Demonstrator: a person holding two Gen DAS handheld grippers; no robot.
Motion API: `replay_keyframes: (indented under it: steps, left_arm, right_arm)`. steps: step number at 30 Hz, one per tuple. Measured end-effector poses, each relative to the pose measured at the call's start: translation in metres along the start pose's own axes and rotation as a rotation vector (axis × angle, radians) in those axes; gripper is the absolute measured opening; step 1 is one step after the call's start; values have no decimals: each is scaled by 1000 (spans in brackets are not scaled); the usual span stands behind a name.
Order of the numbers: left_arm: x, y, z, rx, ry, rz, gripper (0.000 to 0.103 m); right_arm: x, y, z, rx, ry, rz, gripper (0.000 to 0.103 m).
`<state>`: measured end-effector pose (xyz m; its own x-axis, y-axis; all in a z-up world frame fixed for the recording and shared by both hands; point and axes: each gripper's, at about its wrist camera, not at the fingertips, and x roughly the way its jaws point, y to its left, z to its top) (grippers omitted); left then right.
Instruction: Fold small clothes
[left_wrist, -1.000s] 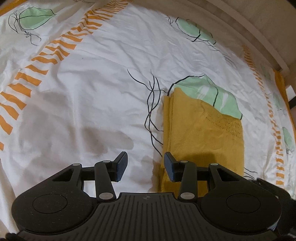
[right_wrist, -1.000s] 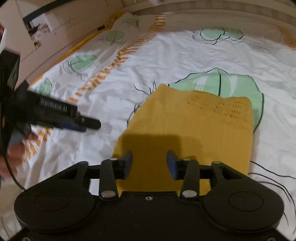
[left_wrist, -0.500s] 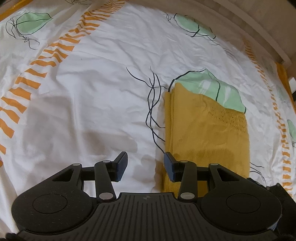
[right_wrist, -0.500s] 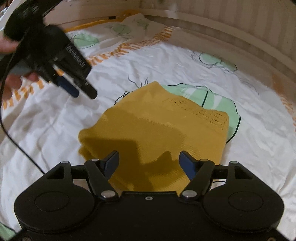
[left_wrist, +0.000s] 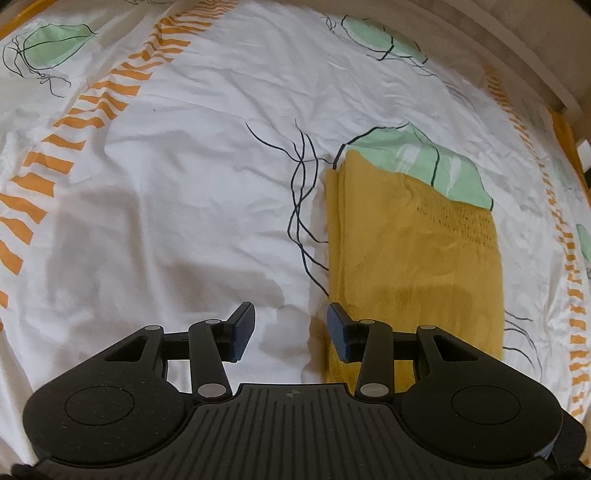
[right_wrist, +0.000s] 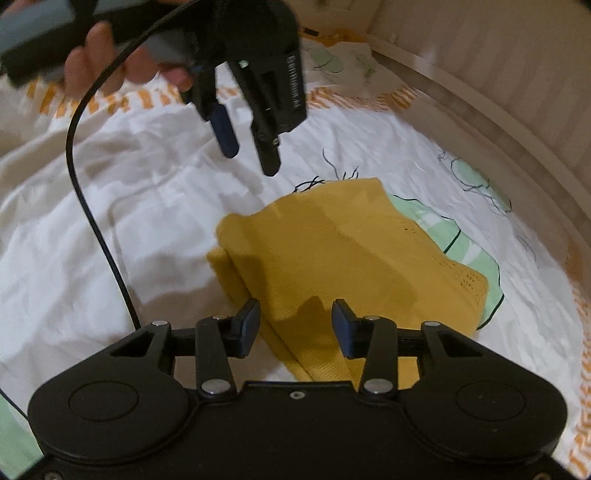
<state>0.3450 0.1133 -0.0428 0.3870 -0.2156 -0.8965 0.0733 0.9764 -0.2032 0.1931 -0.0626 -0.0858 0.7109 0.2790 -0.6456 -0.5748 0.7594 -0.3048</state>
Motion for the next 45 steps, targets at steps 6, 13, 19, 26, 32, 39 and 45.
replay_keyframes:
  steps: [6,13,19,26,32,39,45]
  left_arm:
    - [5,-2,-2,-2,23,-29,41]
    - [5,-5,-4,-7,27,-49,41]
    - [3,-17,-6,29,14,-50,41]
    - [8,-28,-15,84,31,-46,41]
    - [3,-19,-11,26,7,-43,41]
    - [4,-9,-8,6,11,-25,41]
    - [2,-4,-6,-10,3,-18,41]
  right_arm:
    - [11,-1,-3,-11,25,-1,36]
    - [-4,-8,-3,-108,23,-60,8]
    - [-23,-9,-7,-176,30,-27,8]
    - [-10,-6,-13,-91,30,-48,16]
    - [-14,13,-2,-204,-72,-149,63]
    - [15,31,9,-327,-63,-132,56]
    - [32,35,7,-403,-69,-129,28]
